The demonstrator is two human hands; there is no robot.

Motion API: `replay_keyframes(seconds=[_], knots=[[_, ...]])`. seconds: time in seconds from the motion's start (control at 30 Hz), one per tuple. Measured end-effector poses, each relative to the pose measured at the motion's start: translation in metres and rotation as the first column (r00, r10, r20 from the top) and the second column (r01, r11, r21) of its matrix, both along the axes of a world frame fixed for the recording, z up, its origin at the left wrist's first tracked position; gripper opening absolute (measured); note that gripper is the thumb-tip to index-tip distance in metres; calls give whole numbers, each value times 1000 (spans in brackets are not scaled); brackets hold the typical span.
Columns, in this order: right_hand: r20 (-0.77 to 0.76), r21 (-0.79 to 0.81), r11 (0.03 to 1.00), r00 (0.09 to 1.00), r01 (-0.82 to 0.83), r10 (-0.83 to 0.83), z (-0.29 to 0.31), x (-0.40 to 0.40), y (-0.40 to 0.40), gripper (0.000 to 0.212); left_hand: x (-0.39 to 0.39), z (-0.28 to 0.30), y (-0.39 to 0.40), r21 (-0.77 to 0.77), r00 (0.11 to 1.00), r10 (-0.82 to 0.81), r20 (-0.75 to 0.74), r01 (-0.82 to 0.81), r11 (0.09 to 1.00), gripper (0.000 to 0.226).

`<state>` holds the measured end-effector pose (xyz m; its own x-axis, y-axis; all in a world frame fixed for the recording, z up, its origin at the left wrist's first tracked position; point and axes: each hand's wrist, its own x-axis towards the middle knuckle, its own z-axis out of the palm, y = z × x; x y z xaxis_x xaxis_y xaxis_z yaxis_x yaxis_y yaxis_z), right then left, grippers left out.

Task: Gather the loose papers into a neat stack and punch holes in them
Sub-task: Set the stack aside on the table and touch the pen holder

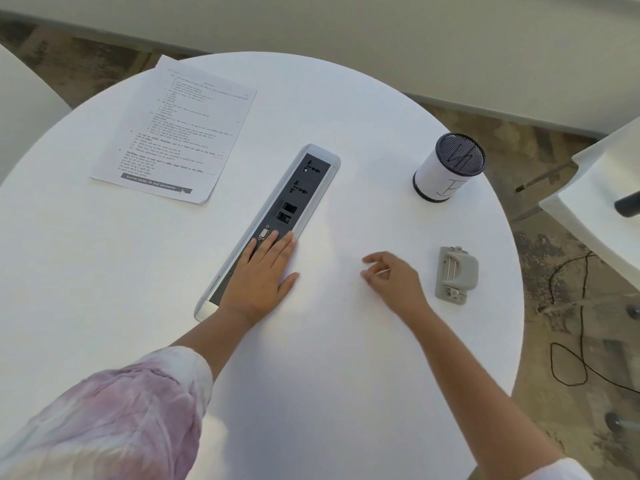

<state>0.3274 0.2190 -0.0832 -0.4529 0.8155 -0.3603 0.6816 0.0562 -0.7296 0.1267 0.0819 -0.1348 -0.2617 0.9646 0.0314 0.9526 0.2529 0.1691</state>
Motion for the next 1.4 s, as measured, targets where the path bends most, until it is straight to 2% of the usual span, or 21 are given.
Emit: replay_keyframes(seconds=[0.5,0.73,0.8,0.9,0.97,1.03,1.2,1.3,1.4], knots=[[159,298,944,982,-143,98,-13,-3,-34,10,1,1,0,1,1000,-3,2,3,1000,57],[255,324,911,951,-255,175,-11,-7,-33,16,1,0,0,3,1000,3,-4,-3,1000,57],[217,275,941,966,-197,139,-13,-7,-31,15,0,0,0,2,1000,2,-3,-2,1000,57],[15,96,993,998,64,-66,-14,-6,-21,10,0,0,0,0,1000,0,-7,0,1000,57],[-127,-93,968,961,234,-244,-11,-2,-16,7,0,0,0,-2,1000,-1,-9,1,1000,57],[-212,-229,920,906,319,-367,-9,2,-14,6,0,-1,0,-4,1000,1,-13,-1,1000,57],[-326,-420,840,807,344,-493,-8,9,-13,9,0,-1,0,-2,1000,1,-13,-1,1000,56],[-350,-488,813,783,317,-515,-7,11,-13,16,0,-2,0,2,1000,-2,-10,2,1000,56],[-357,-541,780,753,316,-553,-8,12,-13,11,0,-2,0,8,1000,-1,-9,1,1000,56]])
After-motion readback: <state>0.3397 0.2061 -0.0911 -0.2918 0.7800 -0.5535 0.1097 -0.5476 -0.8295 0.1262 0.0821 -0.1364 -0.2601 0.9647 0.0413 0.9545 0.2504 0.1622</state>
